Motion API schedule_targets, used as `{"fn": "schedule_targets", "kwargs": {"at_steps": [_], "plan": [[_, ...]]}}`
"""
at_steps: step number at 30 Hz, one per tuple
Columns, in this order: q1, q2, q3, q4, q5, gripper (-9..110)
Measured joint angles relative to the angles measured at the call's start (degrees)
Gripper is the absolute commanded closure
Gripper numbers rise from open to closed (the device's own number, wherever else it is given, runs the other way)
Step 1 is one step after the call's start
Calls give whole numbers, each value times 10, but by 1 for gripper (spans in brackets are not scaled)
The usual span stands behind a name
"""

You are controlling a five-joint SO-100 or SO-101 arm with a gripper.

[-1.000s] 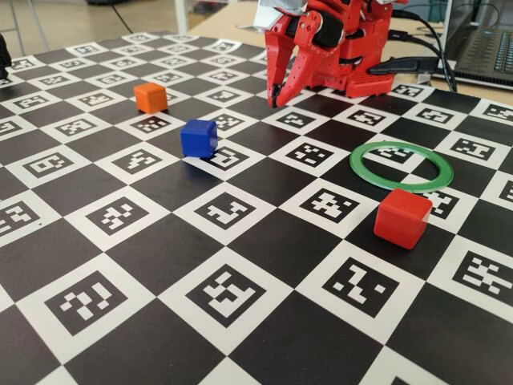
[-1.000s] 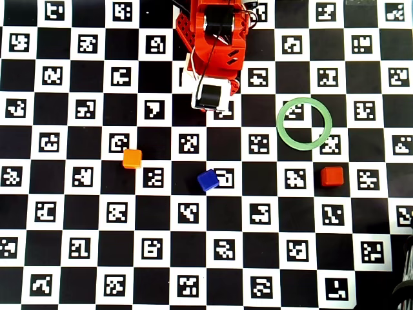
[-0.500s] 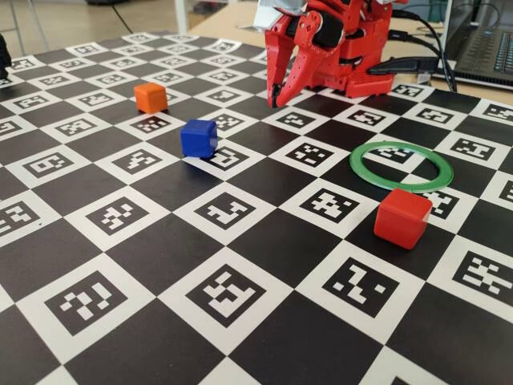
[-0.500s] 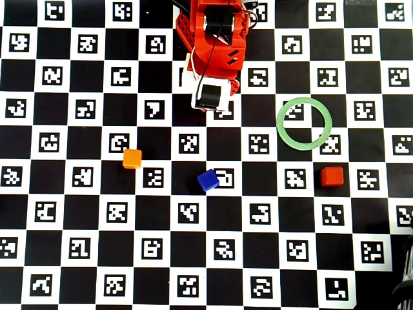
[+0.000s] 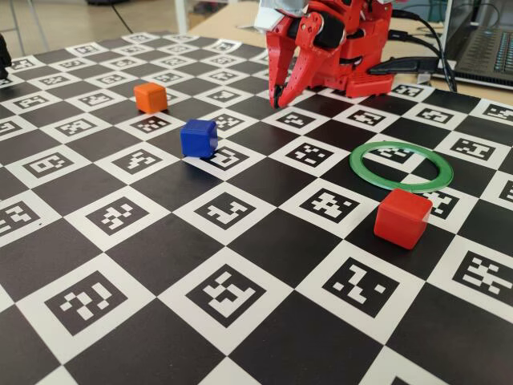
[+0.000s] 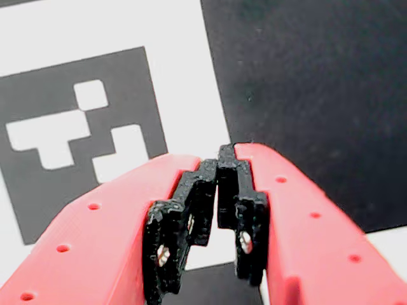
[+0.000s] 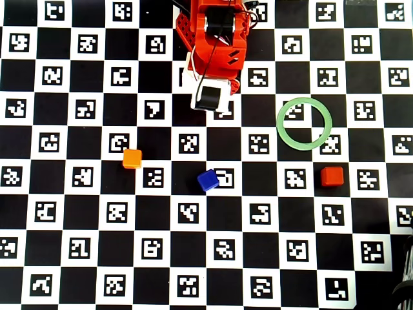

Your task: Grab the red cube then put it in the green circle then put the blue cube on top and finally the orange cube on top

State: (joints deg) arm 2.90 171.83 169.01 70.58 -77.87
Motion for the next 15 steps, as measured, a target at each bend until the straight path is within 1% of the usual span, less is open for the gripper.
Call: {"fn": "schedule_targets", "kwargs": {"at_steps": [4, 8, 13, 15], "plan": [[-16, -135, -106, -17, 86, 107], [-21, -240, -227, -15, 209, 107], [-28, -357, -371, 24, 350, 106], [-39, -390, -419, 42, 400, 104]]}}
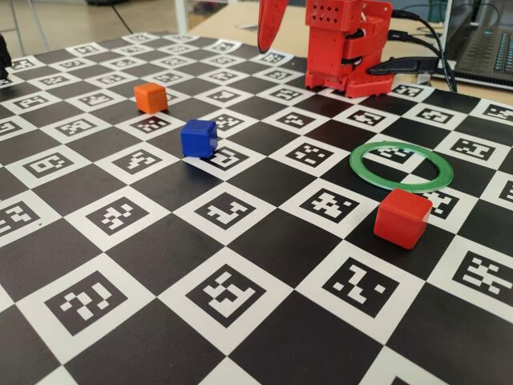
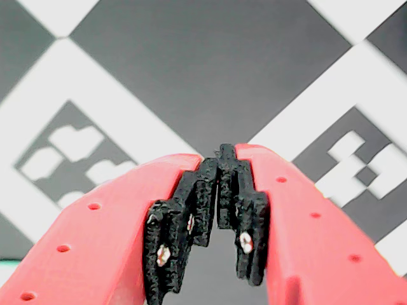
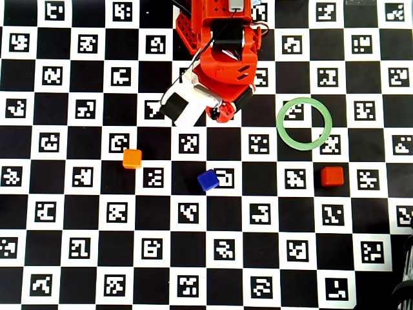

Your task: Grab the red cube then put it in the green circle then put the blue cube on top and finally the orange cube on top

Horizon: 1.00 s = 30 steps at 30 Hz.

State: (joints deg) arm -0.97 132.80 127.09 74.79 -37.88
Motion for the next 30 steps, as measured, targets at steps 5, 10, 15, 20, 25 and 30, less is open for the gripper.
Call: {"fn": "schedule_targets", "kwargs": {"at_steps": [5, 10, 15, 20, 25, 30], "plan": [[-22, -48, -120, 49, 134, 95], [-55, -120, -272, 148, 239, 91], [-109, -178, -386, 209, 314, 86], [-149, -217, -463, 242, 387, 78], [-181, -238, -487, 246, 467, 69], [-212, -272, -507, 250, 563, 63]]}}
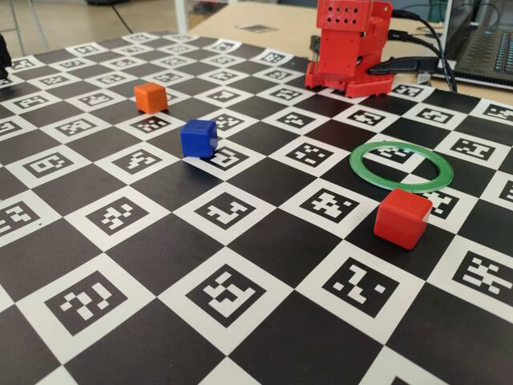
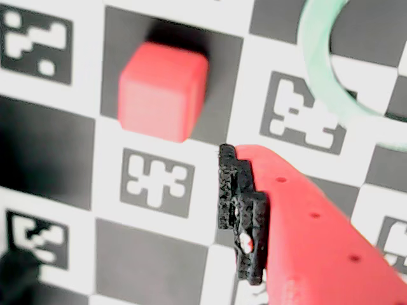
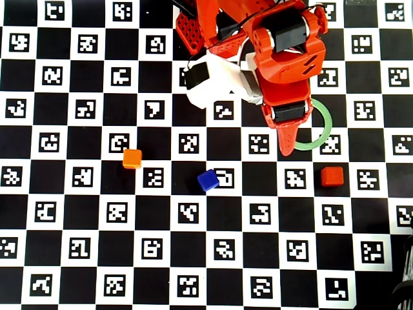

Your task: Grab the red cube then put it in the green circle then put the blue cube on top and finally the orange cube on top

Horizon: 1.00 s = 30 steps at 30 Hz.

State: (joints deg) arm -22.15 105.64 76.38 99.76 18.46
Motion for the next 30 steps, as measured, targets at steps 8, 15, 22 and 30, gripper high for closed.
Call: {"fn": "schedule_targets", "kwargs": {"at_steps": [8, 15, 22, 30], "plan": [[-53, -83, -36, 1, 129, 60], [-138, -128, -43, 1, 233, 56], [-181, -216, -100, -13, 236, 57], [-171, -343, -178, -45, 235, 58]]}}
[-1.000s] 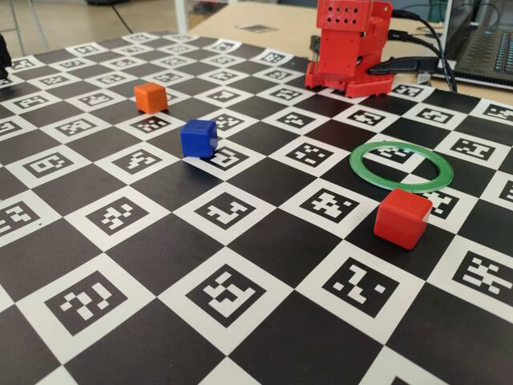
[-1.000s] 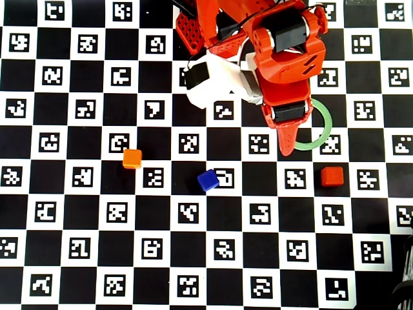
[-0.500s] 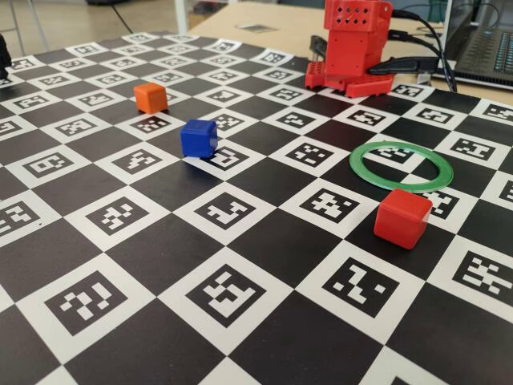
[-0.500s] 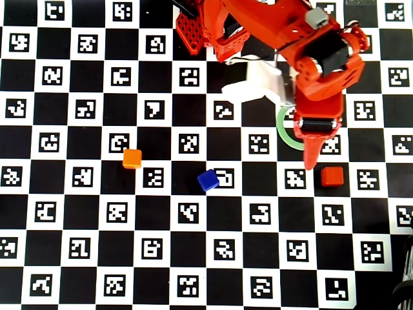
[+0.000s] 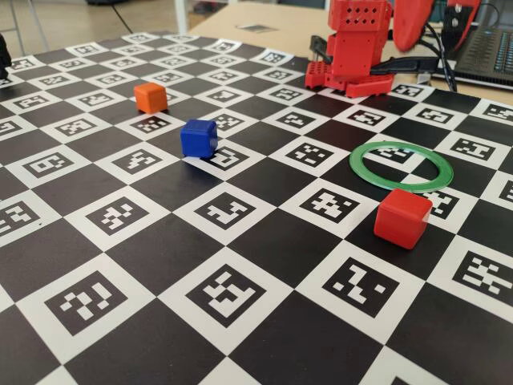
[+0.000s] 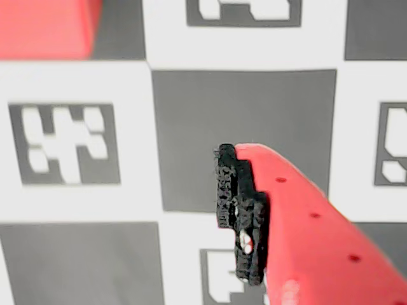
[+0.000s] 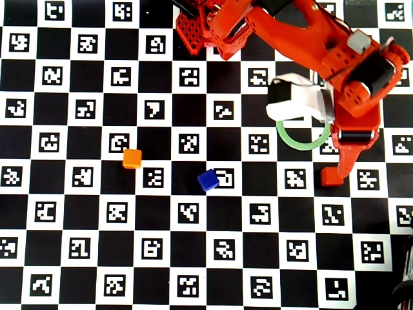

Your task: Grab the red cube then put it in the green circle then put the blue cube on top and finally the orange cube on top

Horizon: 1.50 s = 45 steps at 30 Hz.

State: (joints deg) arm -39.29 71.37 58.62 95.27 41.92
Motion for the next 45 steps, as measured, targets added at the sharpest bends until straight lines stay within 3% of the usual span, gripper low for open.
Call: {"fn": "schedule_targets", "kwargs": {"at_steps": [17, 45], "plan": [[2, -80, 53, -139, -40, 58], [1, -158, 87, -252, -46, 59]]}}
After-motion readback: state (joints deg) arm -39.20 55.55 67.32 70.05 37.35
